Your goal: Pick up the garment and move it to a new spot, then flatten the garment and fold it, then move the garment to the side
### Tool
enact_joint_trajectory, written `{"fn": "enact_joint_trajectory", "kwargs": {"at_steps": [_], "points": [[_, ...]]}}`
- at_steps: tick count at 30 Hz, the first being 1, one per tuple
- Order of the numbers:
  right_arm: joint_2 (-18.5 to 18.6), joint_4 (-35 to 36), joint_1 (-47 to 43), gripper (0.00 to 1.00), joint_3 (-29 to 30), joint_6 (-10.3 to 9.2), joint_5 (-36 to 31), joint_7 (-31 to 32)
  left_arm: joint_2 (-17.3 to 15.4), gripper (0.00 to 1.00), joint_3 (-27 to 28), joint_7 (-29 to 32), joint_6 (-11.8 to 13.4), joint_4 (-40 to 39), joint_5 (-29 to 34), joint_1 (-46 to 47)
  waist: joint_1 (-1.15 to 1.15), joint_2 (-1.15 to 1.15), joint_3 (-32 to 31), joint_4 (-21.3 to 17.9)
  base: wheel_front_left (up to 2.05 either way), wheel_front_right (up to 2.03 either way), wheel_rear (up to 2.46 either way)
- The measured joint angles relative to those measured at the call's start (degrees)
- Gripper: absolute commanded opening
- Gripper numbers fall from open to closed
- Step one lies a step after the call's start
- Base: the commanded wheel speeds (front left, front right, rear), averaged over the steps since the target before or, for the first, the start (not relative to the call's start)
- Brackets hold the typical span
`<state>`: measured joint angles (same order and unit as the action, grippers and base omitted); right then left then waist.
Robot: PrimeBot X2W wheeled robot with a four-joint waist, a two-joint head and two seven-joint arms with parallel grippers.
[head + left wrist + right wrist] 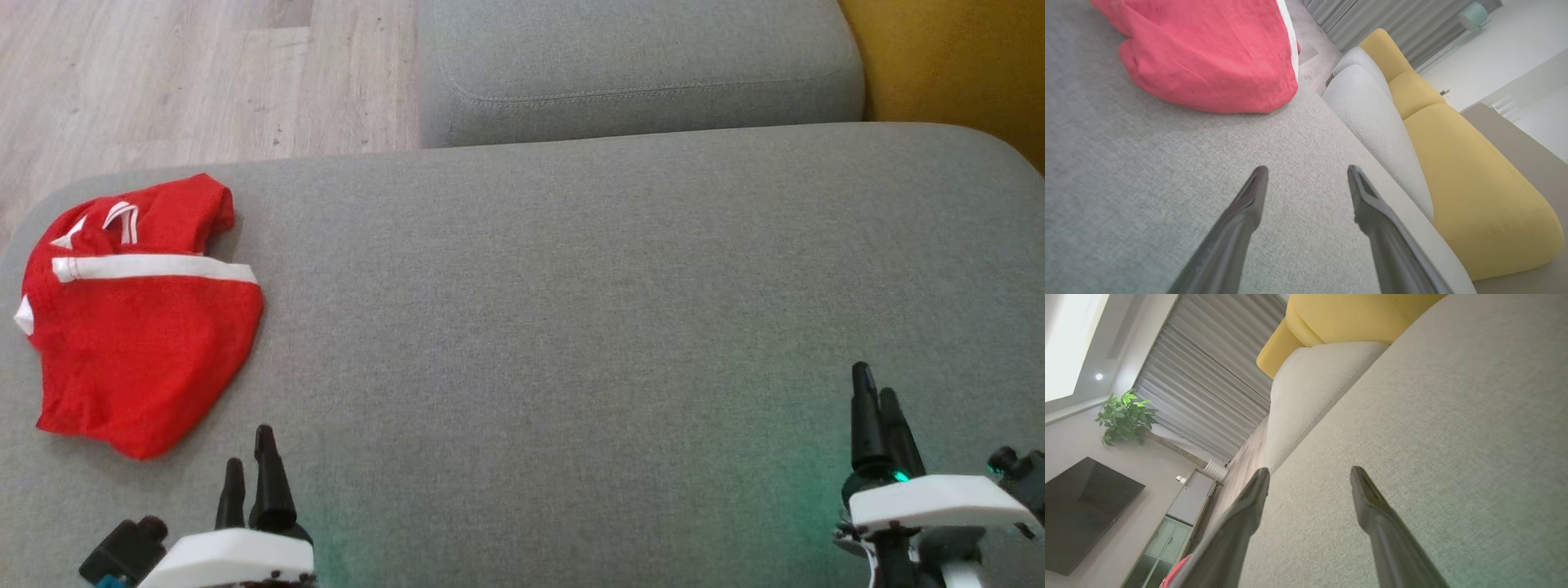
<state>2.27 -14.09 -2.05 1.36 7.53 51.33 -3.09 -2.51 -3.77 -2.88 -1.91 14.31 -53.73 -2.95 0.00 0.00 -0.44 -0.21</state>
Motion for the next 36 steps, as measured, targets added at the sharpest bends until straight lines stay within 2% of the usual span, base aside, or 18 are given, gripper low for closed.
{"fn": "enact_joint_trajectory", "kwargs": {"at_steps": [25, 36], "points": [[0.02, 0.62, -0.01, 1.0, -2.14, 0.0, -19.39, -4.11, -0.81, 1.0, -3.01, -2.86, 2.08, -0.37, 16.1, -1.08, 0.0, 0.0, -0.12, 0.11, 0.0, 0.0, 0.0], [0.02, 0.32, -0.01, 1.0, -3.04, 0.0, -27.55, -4.81, -1.22, 1.0, -4.13, -4.6, 3.92, -1.62, 22.64, -1.12, 0.01, 0.0, -0.16, 0.12, 0.0, 0.0, 0.0]]}}
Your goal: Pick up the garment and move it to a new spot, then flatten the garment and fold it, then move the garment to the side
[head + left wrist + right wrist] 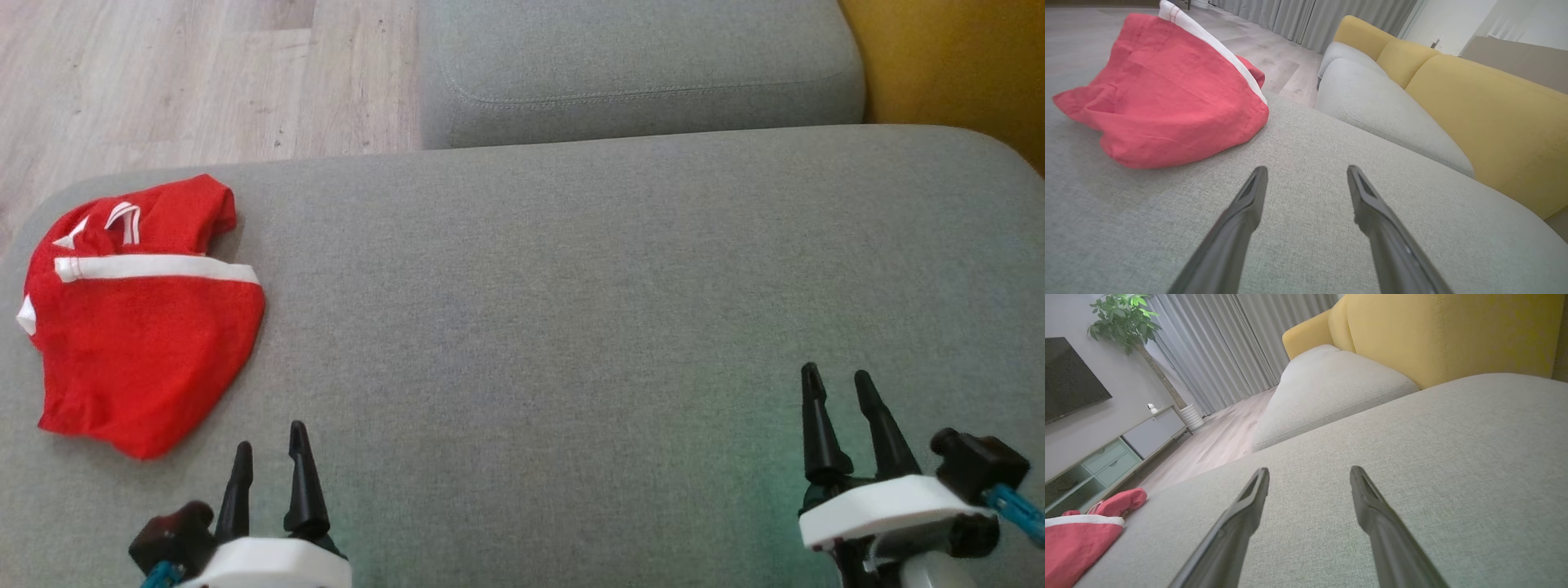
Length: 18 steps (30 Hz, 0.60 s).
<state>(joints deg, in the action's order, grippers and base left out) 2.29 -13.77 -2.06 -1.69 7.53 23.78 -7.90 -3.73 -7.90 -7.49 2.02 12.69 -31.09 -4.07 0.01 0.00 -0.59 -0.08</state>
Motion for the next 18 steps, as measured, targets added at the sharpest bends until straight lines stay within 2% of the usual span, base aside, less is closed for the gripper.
{"fn": "enact_joint_trajectory", "kwargs": {"at_steps": [18], "points": [[0.02, 0.01, -0.01, 1.0, -1.59, 0.0, -12.32, -1.66, -0.78, 1.0, -1.47, -1.75, 2.21, -1.7, 8.94, -1.9, 0.0, 0.0, 0.04, -0.09, 0.0, 0.0, 0.0]]}}
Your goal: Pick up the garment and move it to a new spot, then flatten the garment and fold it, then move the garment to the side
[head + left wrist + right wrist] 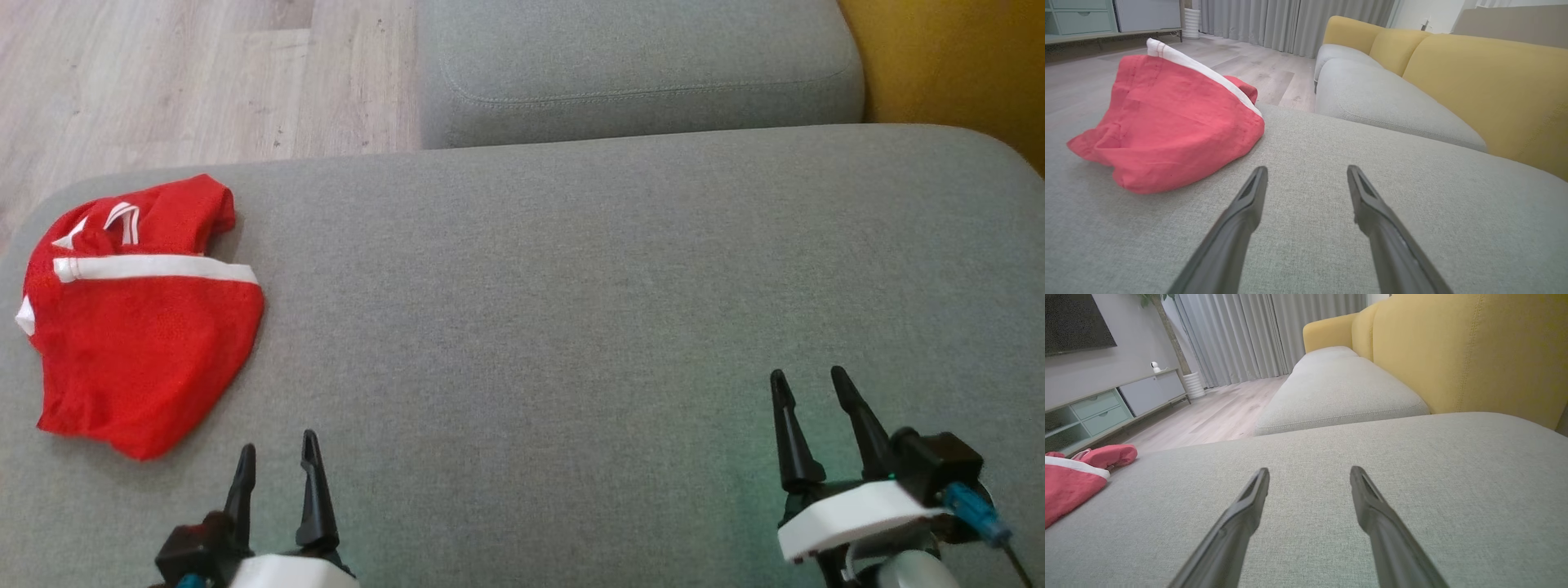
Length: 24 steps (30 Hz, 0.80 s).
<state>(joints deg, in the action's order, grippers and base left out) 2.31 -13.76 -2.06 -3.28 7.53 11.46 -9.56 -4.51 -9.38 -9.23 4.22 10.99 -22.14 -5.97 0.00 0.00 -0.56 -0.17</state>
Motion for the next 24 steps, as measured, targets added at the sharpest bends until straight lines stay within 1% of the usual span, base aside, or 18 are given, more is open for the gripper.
{"fn": "enact_joint_trajectory", "kwargs": {"at_steps": [14, 24], "points": [[0.03, 0.07, -0.02, 1.0, -1.08, 0.0, -9.89, -1.6, -0.4, 1.0, -1.57, -1.6, 1.9, -0.68, 7.17, -0.48, 0.0, 0.0, 0.08, 0.16, 0.0, 0.0, 0.0], [0.03, 0.07, -0.02, 1.0, -1.12, 0.0, -10.39, -1.6, -0.55, 1.0, -1.62, -1.58, 2.33, -0.69, 7.32, -0.52, 0.0, 0.0, 0.2, 0.19, 0.0, 0.0, 0.0]]}}
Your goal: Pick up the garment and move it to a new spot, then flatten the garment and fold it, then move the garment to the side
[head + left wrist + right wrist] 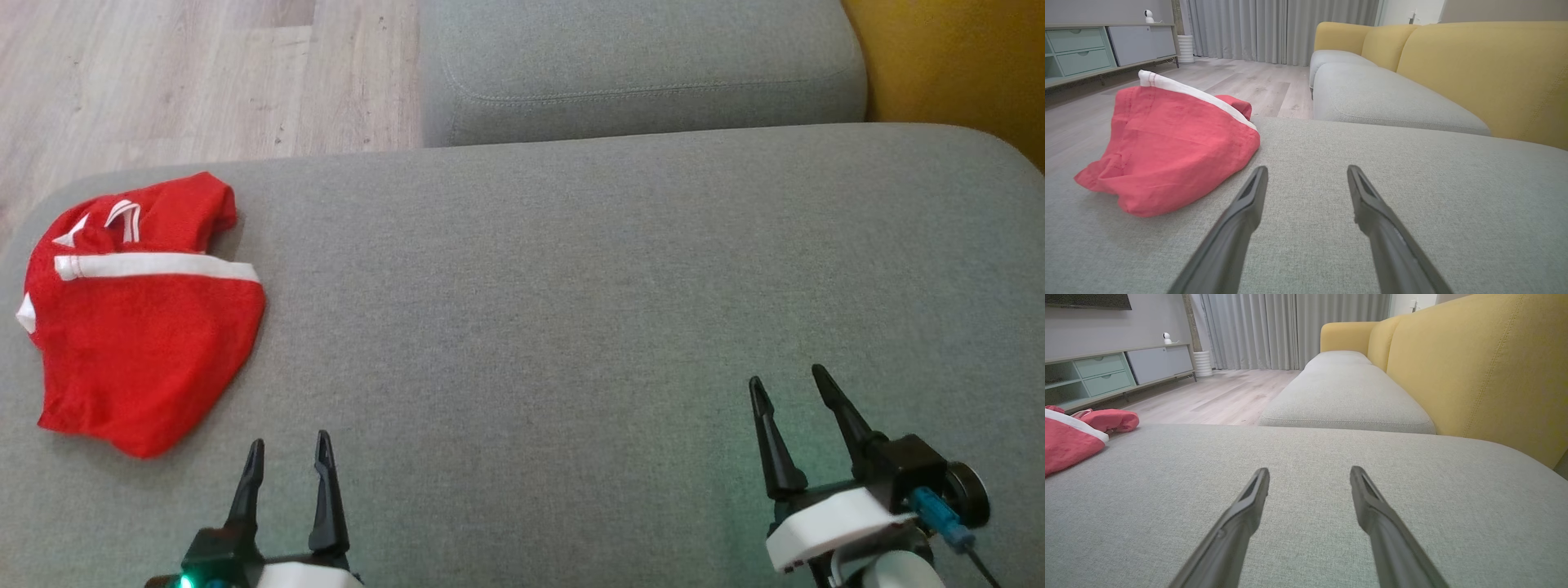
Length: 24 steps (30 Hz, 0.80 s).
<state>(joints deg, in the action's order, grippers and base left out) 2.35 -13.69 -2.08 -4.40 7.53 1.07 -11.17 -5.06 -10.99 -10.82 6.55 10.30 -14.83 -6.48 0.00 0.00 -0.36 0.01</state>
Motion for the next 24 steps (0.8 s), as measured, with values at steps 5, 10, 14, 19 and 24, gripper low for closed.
{"fn": "enact_joint_trajectory", "kwargs": {"at_steps": [5, 10, 14, 19, 24], "points": [[0.0, 0.0, -0.01, 1.0, 0.11, 0.0, -0.07, 0.0, -0.08, 1.0, -0.12, 0.15, 0.0, 0.02, -0.01, 0.0, 0.0, 0.0, 0.08, 0.11, 0.0, 0.0, 0.0], [0.03, 0.44, -1.02, 1.0, 1.91, 0.0, -0.18, -0.01, -0.1, 1.0, -0.59, 0.16, 0.12, 0.02, 0.0, 0.09, 0.0, 0.0, 0.1, 2.22, 0.0, 0.0, 0.0], [0.03, 0.71, -2.18, 1.0, 3.3, 0.0, -0.59, -0.01, -0.12, 1.0, -0.71, 0.15, 0.34, -0.58, -0.01, 0.17, -0.01, 0.0, 0.0, 5.86, 0.0, 0.0, 0.0], [0.03, 1.04, -2.13, 1.0, 2.86, 0.0, -0.57, -0.01, -0.67, 1.0, -0.58, 0.15, 0.52, -1.41, -0.57, 0.16, -0.01, 0.0, -0.28, 12.05, 0.0, 0.0, 0.0], [0.03, 1.09, -2.09, 1.0, 1.86, 0.0, -0.31, -0.01, -1.51, 1.0, -0.45, 0.36, 0.65, -2.1, -0.6, 0.07, -0.01, 0.0, -0.65, 18.85, 0.0, 0.0, 0.0]]}}
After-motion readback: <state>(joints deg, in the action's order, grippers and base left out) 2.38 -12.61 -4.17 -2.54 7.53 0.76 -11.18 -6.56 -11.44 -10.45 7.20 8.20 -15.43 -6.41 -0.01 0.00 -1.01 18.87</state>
